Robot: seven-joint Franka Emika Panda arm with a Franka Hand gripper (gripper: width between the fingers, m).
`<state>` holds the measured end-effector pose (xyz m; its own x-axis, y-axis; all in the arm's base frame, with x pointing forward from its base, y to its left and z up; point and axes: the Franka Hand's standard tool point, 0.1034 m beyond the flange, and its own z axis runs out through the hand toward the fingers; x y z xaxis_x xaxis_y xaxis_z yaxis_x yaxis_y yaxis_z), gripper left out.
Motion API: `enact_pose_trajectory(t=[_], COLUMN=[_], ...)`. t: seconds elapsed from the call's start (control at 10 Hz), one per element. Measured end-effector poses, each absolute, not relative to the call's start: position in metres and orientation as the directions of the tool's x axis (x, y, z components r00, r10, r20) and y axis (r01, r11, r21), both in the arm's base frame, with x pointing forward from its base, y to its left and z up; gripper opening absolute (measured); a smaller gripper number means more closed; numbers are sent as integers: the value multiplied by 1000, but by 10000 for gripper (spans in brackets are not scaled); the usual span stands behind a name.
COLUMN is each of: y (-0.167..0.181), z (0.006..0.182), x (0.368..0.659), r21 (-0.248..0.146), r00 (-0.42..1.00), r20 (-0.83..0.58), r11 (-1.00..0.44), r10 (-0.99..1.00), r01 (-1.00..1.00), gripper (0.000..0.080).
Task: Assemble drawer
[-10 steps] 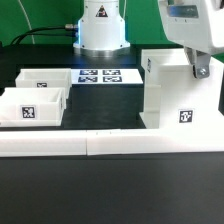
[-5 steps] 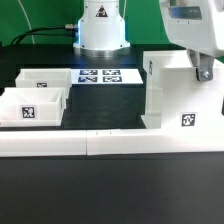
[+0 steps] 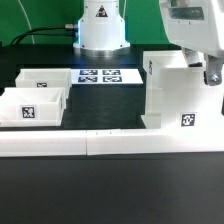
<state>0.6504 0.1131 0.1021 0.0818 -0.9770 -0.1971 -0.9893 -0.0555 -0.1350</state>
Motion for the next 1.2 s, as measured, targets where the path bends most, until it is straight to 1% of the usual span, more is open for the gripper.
enact_pose_trajectory(t=[0.1,0.2,0.3,0.4,0.5,0.7,0.8,1.0,1.1,1.2], y=[113,114,114,113,110,102,100,101,100,97], z=[102,102,102,104,111,129,134,131,131,133], x=[650,650,650,650,644,626,621,621,618,615], r21=[-135,-136,-136,-146,-161,-189,-197,-199,-199,-192], r00=[84,86,88,141,237,338,349,381,467,594], r20=[-197,-197,-196,-189,-178,-173,-174,-169,-151,-124], r11=[-58,-60,-62,-114,-209,-306,-315,-347,-436,-568], r10=[-977,-977,-977,-972,-955,-925,-921,-909,-871,-795], r01=[-989,-989,-989,-983,-965,-933,-928,-916,-877,-801], gripper=[591,637,646,646,649,649,649,649,649,649])
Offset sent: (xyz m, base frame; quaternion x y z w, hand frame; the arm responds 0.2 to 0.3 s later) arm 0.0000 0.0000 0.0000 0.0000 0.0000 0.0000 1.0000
